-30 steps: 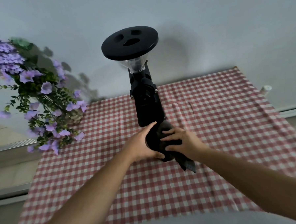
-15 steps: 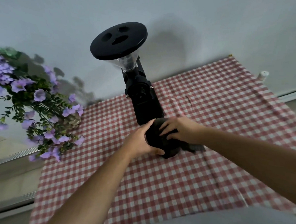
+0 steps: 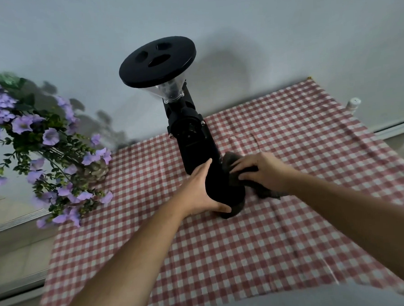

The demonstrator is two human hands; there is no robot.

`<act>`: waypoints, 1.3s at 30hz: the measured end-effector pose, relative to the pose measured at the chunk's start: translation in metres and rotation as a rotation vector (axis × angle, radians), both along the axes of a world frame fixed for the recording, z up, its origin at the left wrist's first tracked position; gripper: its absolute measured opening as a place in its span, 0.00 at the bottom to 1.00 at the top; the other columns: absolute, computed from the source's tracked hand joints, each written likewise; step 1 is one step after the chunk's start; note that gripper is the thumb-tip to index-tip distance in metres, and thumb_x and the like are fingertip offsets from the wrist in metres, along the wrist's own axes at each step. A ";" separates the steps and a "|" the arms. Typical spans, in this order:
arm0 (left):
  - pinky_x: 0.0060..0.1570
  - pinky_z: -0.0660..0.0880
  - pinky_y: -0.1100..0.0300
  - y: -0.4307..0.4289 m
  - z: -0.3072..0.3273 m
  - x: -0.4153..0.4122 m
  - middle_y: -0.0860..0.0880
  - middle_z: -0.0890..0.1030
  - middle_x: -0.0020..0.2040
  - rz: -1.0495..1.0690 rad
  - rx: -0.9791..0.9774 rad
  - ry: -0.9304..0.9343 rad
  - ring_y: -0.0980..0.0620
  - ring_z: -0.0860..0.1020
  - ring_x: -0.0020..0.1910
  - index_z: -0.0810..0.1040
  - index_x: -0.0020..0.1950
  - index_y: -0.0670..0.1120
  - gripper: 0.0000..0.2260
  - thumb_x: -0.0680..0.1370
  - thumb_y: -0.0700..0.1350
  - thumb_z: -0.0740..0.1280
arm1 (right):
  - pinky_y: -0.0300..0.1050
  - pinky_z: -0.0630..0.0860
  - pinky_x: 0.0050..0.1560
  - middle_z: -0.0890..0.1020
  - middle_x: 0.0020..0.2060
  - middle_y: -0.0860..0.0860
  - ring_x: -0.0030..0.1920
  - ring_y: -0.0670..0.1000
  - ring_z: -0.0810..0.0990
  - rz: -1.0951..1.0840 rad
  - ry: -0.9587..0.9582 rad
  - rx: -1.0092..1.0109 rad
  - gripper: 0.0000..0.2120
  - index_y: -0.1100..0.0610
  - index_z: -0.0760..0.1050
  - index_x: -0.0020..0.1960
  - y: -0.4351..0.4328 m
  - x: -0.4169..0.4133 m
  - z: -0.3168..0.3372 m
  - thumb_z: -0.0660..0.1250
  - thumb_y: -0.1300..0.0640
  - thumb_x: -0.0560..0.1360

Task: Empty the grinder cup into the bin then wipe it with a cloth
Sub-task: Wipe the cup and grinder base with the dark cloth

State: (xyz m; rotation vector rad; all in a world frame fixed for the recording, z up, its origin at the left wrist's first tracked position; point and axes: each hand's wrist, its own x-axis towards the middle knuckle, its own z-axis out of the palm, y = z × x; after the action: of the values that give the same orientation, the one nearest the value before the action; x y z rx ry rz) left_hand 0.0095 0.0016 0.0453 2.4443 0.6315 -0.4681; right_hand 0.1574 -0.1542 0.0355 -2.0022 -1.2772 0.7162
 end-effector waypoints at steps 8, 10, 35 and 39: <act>0.71 0.65 0.47 -0.005 -0.006 0.005 0.54 0.46 0.80 -0.021 0.008 0.022 0.48 0.55 0.78 0.43 0.80 0.53 0.60 0.62 0.57 0.82 | 0.35 0.70 0.51 0.79 0.52 0.46 0.52 0.45 0.77 0.097 -0.030 -0.197 0.12 0.51 0.78 0.58 -0.005 -0.020 -0.013 0.64 0.58 0.76; 0.73 0.62 0.47 -0.005 -0.008 0.007 0.54 0.43 0.81 -0.030 0.020 0.027 0.48 0.53 0.79 0.41 0.80 0.53 0.61 0.62 0.58 0.81 | 0.33 0.69 0.50 0.79 0.51 0.44 0.50 0.43 0.76 0.142 -0.041 -0.196 0.11 0.51 0.79 0.57 0.000 -0.010 0.002 0.65 0.59 0.76; 0.60 0.74 0.51 -0.016 -0.024 0.006 0.51 0.55 0.77 -0.017 0.298 -0.067 0.47 0.67 0.70 0.45 0.79 0.56 0.56 0.62 0.68 0.75 | 0.49 0.74 0.58 0.76 0.60 0.51 0.57 0.53 0.75 0.175 -0.240 -0.366 0.13 0.53 0.74 0.60 0.009 -0.034 -0.025 0.57 0.59 0.78; 0.63 0.72 0.48 -0.021 -0.024 0.008 0.50 0.56 0.77 0.003 0.260 -0.072 0.46 0.66 0.71 0.46 0.79 0.56 0.56 0.61 0.67 0.76 | 0.44 0.74 0.57 0.80 0.54 0.50 0.53 0.49 0.78 0.164 0.058 -0.338 0.11 0.54 0.78 0.55 0.004 -0.020 -0.005 0.59 0.59 0.78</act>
State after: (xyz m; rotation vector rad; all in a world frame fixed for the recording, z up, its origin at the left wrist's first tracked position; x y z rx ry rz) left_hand 0.0178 -0.0194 0.0215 2.6900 0.7033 -0.3109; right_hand 0.1378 -0.1504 0.0307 -2.1354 -1.3700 1.1248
